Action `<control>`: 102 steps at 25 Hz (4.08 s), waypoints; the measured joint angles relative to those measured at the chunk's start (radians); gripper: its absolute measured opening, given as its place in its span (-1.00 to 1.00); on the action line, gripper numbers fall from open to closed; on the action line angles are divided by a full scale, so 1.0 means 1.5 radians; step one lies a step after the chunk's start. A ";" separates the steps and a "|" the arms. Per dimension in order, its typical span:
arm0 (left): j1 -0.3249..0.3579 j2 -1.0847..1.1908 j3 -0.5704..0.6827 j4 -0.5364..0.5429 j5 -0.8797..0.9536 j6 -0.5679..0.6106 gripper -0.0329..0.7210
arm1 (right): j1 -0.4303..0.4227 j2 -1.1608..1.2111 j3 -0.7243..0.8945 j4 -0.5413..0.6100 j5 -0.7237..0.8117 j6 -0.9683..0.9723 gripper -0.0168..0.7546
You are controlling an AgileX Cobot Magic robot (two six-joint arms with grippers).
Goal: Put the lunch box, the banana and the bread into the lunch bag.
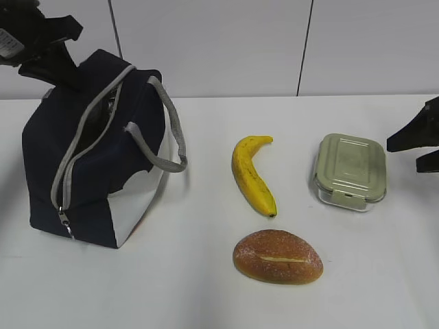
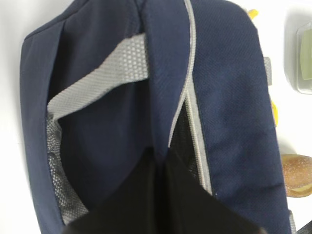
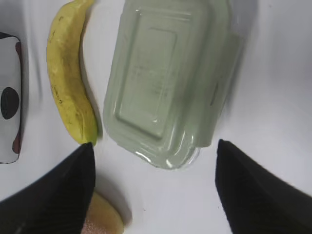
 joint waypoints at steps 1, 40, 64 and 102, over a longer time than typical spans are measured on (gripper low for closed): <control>0.000 0.000 0.000 0.000 0.000 0.000 -0.92 | -0.008 0.019 -0.005 0.016 0.005 -0.018 0.52; 0.000 0.000 0.000 -0.001 -0.001 0.000 -0.92 | -0.025 0.304 -0.169 0.140 0.140 -0.156 0.04; 0.000 0.000 0.000 -0.107 0.000 0.000 -0.92 | 0.109 0.158 -0.306 0.117 0.148 0.074 0.03; 0.000 0.000 0.000 -0.141 0.032 0.000 -0.92 | 0.459 0.169 -0.434 -0.035 0.034 0.366 0.03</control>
